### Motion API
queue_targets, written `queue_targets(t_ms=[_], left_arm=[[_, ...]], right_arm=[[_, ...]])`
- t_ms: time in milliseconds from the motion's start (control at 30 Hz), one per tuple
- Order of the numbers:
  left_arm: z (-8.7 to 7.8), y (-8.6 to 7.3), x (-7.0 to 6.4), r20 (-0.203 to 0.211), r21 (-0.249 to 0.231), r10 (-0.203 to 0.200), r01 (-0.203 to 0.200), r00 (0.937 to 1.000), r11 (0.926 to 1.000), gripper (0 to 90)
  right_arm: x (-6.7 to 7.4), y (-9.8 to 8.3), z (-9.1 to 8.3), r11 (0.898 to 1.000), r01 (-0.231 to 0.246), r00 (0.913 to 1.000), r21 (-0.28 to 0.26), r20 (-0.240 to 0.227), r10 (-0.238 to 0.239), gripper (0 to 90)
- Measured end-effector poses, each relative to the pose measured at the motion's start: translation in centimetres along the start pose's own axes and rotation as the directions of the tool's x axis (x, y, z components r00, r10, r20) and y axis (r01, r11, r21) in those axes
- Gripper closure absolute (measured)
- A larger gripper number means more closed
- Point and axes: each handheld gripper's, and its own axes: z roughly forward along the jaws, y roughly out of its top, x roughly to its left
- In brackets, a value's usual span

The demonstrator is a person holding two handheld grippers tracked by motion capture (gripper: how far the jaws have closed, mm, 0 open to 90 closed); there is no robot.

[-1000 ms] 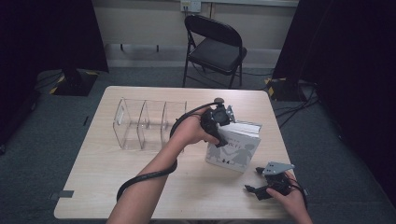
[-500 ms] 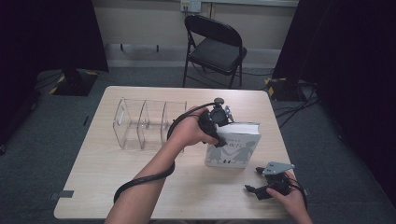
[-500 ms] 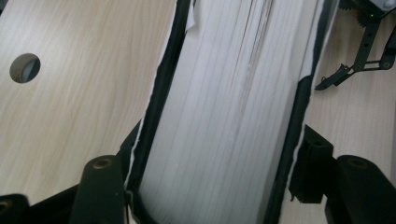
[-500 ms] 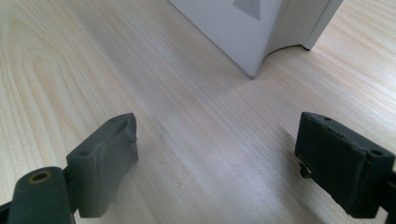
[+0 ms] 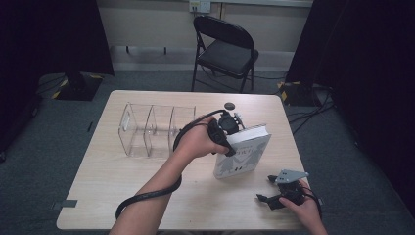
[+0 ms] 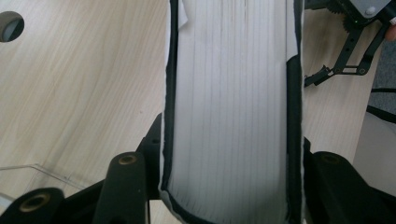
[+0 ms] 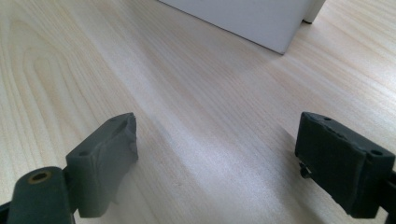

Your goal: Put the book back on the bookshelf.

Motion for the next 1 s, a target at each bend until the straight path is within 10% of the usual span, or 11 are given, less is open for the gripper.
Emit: queue_targets(t_ms=[400, 533, 1000], left_arm=[[-0.8, -1.1, 0.0, -0.004, 0.037, -0.046, 0.046, 0.9989, 0.9983, 50.4], [-0.8, -0.9, 0.2, -0.021, -0.033, -0.025, 0.024, 0.9995, 0.9992, 44.8], [1.7, 0.7, 0.7, 0.004, -0.003, -0.022, 0.022, 0.9997, 0.9997, 42.4]], right_arm=[[0.0, 0.0, 0.0, 1.000, 0.005, 1.0000, -0.002, -0.003, -0.005, 12.1], [0.1, 0.0, -0.1, 1.000, 0.001, 1.0000, -0.001, -0.004, -0.001, 12.1], [0.0, 0.0, -0.1, 1.000, 0.003, 1.0000, 0.000, -0.006, -0.003, 12.0]])
